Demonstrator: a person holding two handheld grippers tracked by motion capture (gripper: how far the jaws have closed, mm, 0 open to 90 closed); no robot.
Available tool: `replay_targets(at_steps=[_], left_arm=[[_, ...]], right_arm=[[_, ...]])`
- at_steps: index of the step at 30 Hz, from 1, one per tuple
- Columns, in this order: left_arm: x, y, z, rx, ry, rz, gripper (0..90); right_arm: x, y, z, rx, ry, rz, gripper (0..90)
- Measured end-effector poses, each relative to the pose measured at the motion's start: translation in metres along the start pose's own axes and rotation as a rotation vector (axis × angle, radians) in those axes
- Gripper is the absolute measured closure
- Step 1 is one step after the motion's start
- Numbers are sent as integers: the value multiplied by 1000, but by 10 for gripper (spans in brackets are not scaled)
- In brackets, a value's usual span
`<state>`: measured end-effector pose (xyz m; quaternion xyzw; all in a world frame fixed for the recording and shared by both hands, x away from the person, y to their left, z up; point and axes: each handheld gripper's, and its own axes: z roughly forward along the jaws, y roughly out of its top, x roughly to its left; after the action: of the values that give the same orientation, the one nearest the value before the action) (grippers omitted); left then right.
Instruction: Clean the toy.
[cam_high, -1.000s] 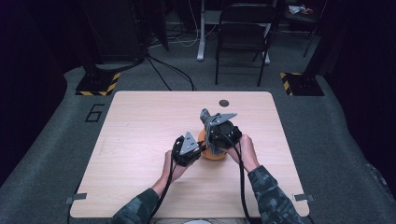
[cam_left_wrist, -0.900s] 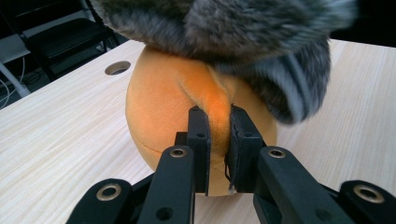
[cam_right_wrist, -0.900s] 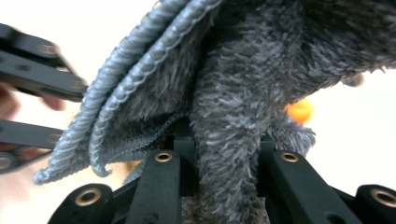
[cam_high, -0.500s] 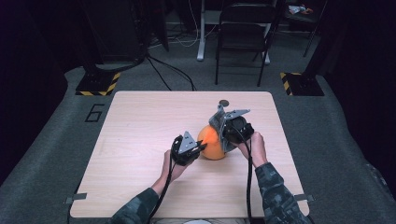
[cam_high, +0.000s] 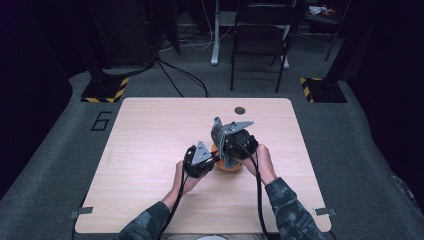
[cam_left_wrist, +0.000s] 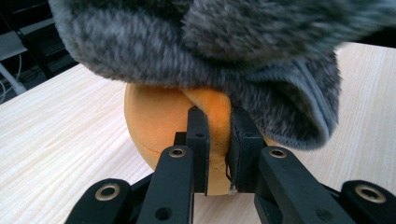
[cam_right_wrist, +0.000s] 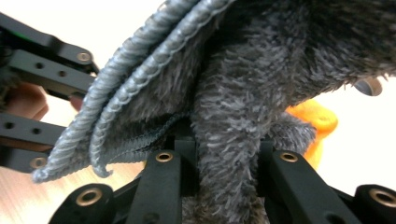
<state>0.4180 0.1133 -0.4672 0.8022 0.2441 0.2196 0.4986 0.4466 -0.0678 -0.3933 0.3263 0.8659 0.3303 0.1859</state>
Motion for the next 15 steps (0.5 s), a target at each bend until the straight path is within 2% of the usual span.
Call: replay_targets(at_steps=[2,4,7,9,10,12,13,15], left_arm=[[0,0,0,-3,1,1,806],[-1,0,0,0,-1,4,806],[0,0,0,0,-3,3,807],[0,0,-1,0,-2,2,807],[0,0,-1,-1,-2,2,806],[1,0,-1,1,-1,0,806],[1,0,-1,2,-1,-4,806],[3,-1,-1,6,5,-11,806]], right_arm=[[-6,-2,-1,1,-42,5,730],[-10,-4,-1,8,-61,30,730],[-18,-7,0,15,-105,33,731],[-23,-9,-1,24,-156,29,731],[-26,-11,0,31,-165,52,731],[-29,-13,1,31,-168,68,730],[-31,-14,2,30,-171,54,730],[-32,-15,1,20,-146,73,730]])
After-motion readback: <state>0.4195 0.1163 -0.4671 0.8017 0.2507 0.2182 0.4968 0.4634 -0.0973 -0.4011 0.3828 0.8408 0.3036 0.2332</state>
